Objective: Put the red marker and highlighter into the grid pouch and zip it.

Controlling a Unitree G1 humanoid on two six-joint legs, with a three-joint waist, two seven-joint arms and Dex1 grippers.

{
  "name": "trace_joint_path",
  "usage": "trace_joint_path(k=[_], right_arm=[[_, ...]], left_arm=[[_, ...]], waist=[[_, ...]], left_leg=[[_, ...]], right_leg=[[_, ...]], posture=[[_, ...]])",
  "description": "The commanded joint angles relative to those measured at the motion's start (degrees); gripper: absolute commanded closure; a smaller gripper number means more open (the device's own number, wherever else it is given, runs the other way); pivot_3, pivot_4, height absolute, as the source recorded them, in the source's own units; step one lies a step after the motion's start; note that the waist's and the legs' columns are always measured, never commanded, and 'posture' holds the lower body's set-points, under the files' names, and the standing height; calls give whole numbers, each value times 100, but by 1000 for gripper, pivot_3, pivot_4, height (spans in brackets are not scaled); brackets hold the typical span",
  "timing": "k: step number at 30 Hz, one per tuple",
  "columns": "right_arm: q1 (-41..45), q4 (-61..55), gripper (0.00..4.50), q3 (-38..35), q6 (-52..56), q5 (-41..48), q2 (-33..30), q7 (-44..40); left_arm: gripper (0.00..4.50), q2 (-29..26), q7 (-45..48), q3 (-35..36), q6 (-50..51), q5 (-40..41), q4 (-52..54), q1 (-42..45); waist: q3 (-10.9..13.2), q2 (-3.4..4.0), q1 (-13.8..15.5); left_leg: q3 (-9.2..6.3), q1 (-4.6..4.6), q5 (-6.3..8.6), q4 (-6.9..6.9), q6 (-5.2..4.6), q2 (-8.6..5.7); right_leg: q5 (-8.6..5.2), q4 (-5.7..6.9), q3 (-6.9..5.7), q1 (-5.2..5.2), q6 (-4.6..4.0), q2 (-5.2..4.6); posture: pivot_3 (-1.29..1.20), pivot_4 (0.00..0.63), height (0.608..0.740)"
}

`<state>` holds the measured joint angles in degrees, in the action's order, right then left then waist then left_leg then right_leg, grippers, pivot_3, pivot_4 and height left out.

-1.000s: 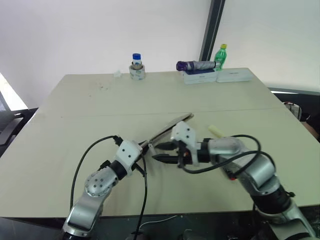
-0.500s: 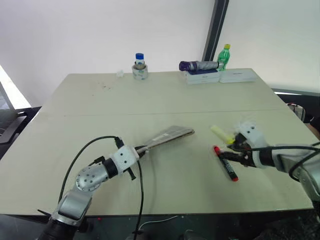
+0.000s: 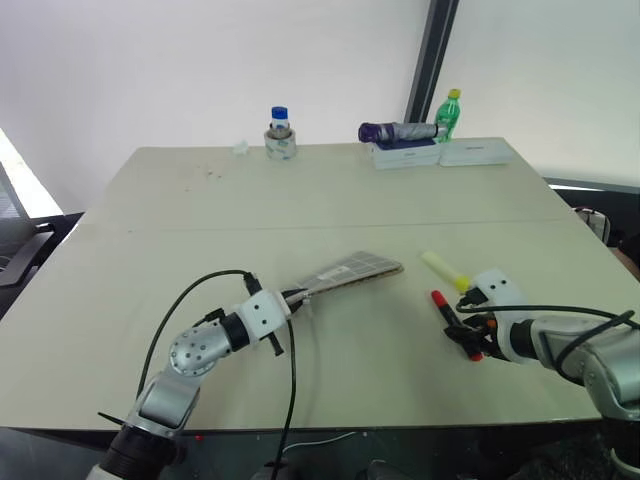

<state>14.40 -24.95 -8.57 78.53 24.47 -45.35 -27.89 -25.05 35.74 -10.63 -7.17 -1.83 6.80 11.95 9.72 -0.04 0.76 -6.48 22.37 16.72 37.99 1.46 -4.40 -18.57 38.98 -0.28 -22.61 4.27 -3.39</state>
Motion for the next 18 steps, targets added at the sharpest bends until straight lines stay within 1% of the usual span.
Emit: trace_joint_path(k=[1, 2, 3, 4, 6, 8, 10, 12, 18], right_arm=[[37, -84, 3490, 156, -104, -41, -74, 17], [46, -132, 3945, 220, -264, -62, -176, -65], [48, -164, 4234, 264, -379, -79, -247, -120], [-1, -274, 4234, 371, -814, -176, -456, -303], [-129, -528, 4234, 481, -2402, -535, -944, -923], [-163, -578, 4234, 465, -3429, -734, -1276, -1364], [21, -518, 4234, 461, -3790, -779, -1468, -1597], [319, -445, 4234, 563, -3965, -842, -1502, -1656], [844, -288, 4234, 1346, -4312, -1574, -1540, -1759]], left_arm=[[4500, 103, -154, 105, 66, 65, 144, 30], [4500, 136, -176, 141, 123, 109, 144, 40], [4500, 156, -188, 163, 161, 138, 146, 46], [4500, 182, -186, 193, 215, 192, 151, 52], [4500, 206, -142, 243, 306, 318, 167, 63], [4500, 209, -124, 272, 365, 394, 167, 83], [4500, 194, -116, 282, 388, 413, 142, 118], [4500, 183, -101, 279, 394, 430, 133, 134], [4500, 186, -81, 234, 401, 456, 194, 163]], waist=[[0, 0, -1], [0, 0, -1], [0, 0, -2], [0, 0, -3], [3, 5, -4], [4, 6, -14], [6, 1, -22], [9, -4, -21], [13, -11, 7]], left_leg=[[0, 0, 0, 1, 0, 0], [0, 0, 0, 1, 0, 0], [0, -1, 0, 1, 0, 0], [0, -1, 0, 2, 0, 0], [1, 0, 0, 1, 0, -1], [3, 1, 0, 0, -1, -1], [2, 0, 0, 1, 0, 0], [2, -4, 0, 2, 1, 1], [0, -2, -2, 4, 3, 1]], right_leg=[[1, 0, 0, 1, 1, 0], [1, 0, 0, 1, 2, 0], [1, 0, 0, 1, 2, 1], [1, 0, 0, 1, 2, 1], [1, 0, 0, -1, 2, 1], [0, 0, -1, -3, 4, 2], [0, 0, -1, -2, 5, 6], [1, 0, -1, 2, 5, 8], [3, -3, -1, 3, 7, 6]], posture=[[0, 150, 740], [0, 150, 740], [0, 150, 740], [0, 150, 740], [0, 150, 740], [0, 150, 740], [0, 150, 740], [0, 150, 740], [0, 150, 740]])
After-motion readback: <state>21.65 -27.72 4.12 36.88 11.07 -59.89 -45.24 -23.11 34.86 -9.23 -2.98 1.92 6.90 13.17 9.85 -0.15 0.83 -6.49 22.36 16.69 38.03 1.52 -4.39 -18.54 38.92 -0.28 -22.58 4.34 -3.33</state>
